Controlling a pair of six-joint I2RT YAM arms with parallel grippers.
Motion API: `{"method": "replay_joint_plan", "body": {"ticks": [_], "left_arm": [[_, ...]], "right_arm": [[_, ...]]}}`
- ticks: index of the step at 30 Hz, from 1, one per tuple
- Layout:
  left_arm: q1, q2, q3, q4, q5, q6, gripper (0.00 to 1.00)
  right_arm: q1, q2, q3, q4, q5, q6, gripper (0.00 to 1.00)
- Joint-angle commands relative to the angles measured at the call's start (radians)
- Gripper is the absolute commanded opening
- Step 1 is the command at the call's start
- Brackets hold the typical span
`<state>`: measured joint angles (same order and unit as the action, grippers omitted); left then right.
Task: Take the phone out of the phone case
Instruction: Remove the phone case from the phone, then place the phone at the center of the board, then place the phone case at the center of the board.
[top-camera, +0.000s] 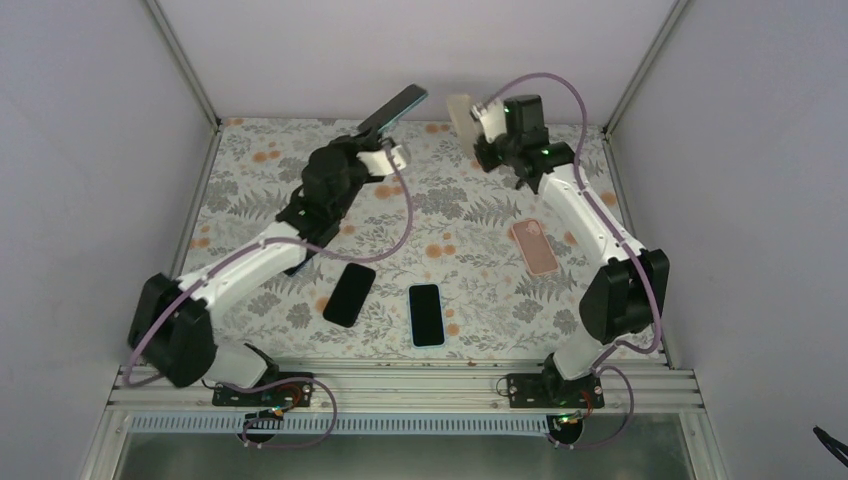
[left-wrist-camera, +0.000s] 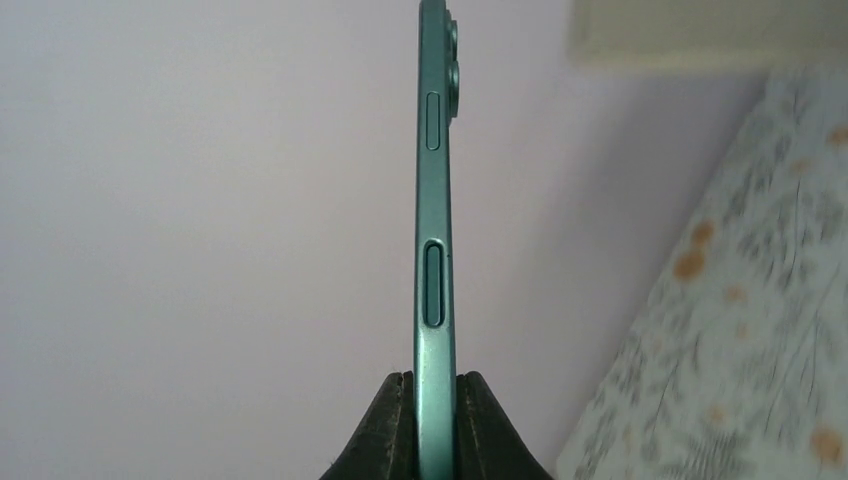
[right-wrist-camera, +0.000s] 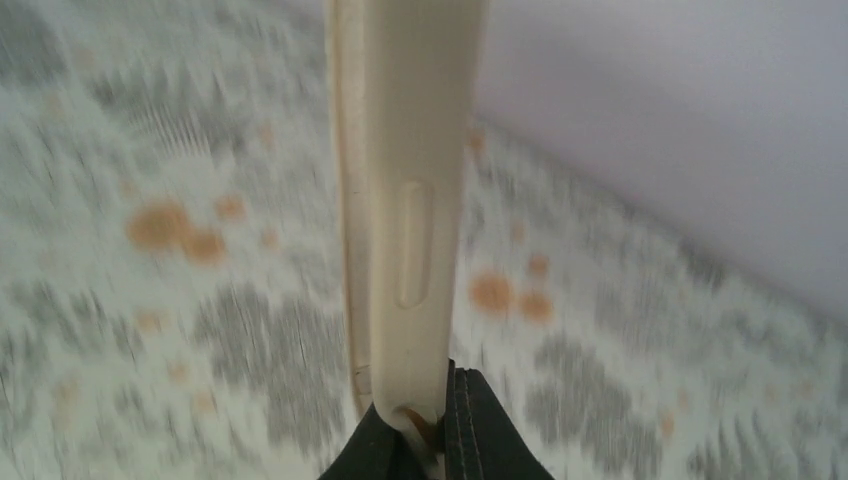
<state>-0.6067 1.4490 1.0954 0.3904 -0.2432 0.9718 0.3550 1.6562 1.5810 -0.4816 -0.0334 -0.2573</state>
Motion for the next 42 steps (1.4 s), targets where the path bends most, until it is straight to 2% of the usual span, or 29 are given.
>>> {"method": "replay_joint_plan", "body": {"ticks": [1, 5, 9, 13, 18, 20, 21, 22, 23, 24, 25, 26, 27, 28, 31, 33, 37, 39, 42], "left_arm": [[0.040, -0.168, -0.163, -0.019, -0.084, 0.230, 0.02], [0.072, -0.224, -0.378, 0.080, -0.150, 0.371, 0.02], [0.079, -0.160, -0.560, 0.280, -0.189, 0.480, 0.02], [0.075, -0.003, -0.592, 0.390, -0.242, 0.481, 0.02], [0.057, 0.142, -0.581, 0.490, -0.252, 0.479, 0.03], [0.052, 0.167, -0.572, 0.481, -0.244, 0.464, 0.13], [0.050, 0.168, -0.567, 0.461, -0.233, 0.452, 0.25], [0.048, 0.164, -0.563, 0.434, -0.220, 0.429, 0.37], [0.043, 0.154, -0.557, 0.390, -0.202, 0.409, 0.50], [0.041, 0.139, -0.550, 0.340, -0.176, 0.384, 0.72], [0.040, 0.124, -0.542, 0.289, -0.150, 0.356, 0.91], [0.039, 0.107, -0.531, 0.235, -0.123, 0.332, 0.99], [0.038, 0.092, -0.512, 0.167, -0.096, 0.307, 1.00], [0.038, 0.078, -0.497, 0.101, -0.060, 0.286, 1.00], [0.038, 0.025, -0.437, -0.092, 0.028, 0.224, 1.00], [0.041, -0.003, -0.363, -0.277, 0.107, 0.164, 1.00], [0.050, 0.007, -0.142, -0.709, 0.300, 0.039, 1.00], [0.051, 0.013, -0.083, -0.795, 0.336, 0.000, 1.00], [0.087, 0.013, -0.017, -0.834, 0.396, -0.041, 1.00]], "right_arm": [[-0.112, -0.066, -0.106, -0.240, -0.143, -0.133, 0.03], [-0.142, -0.058, -0.221, -0.397, -0.360, -0.199, 0.03], [-0.142, -0.018, -0.321, -0.416, -0.470, -0.223, 0.04], [-0.141, 0.064, -0.365, -0.358, -0.461, -0.194, 0.03], [-0.142, 0.154, -0.359, -0.307, -0.362, -0.138, 0.04], [-0.146, 0.170, -0.355, -0.288, -0.316, -0.114, 0.04], [-0.147, 0.176, -0.353, -0.277, -0.288, -0.102, 0.04], [-0.151, 0.179, -0.349, -0.270, -0.260, -0.092, 0.10], [-0.153, 0.181, -0.346, -0.264, -0.234, -0.083, 0.22], [-0.157, 0.180, -0.343, -0.255, -0.205, -0.073, 0.34], [-0.159, 0.178, -0.340, -0.247, -0.179, -0.069, 0.41], [-0.161, 0.173, -0.336, -0.244, -0.156, -0.065, 0.50], [-0.160, 0.168, -0.329, -0.243, -0.131, -0.060, 0.59], [-0.161, 0.159, -0.321, -0.244, -0.108, -0.056, 0.64], [-0.158, 0.122, -0.291, -0.271, -0.028, -0.047, 0.76], [-0.146, 0.072, -0.275, -0.307, -0.020, -0.058, 0.80], [-0.074, -0.030, -0.283, -0.404, -0.045, -0.120, 0.84], [-0.025, -0.065, -0.307, -0.450, -0.050, -0.138, 0.84], [0.085, -0.123, -0.373, -0.505, -0.133, -0.202, 0.80]]}}
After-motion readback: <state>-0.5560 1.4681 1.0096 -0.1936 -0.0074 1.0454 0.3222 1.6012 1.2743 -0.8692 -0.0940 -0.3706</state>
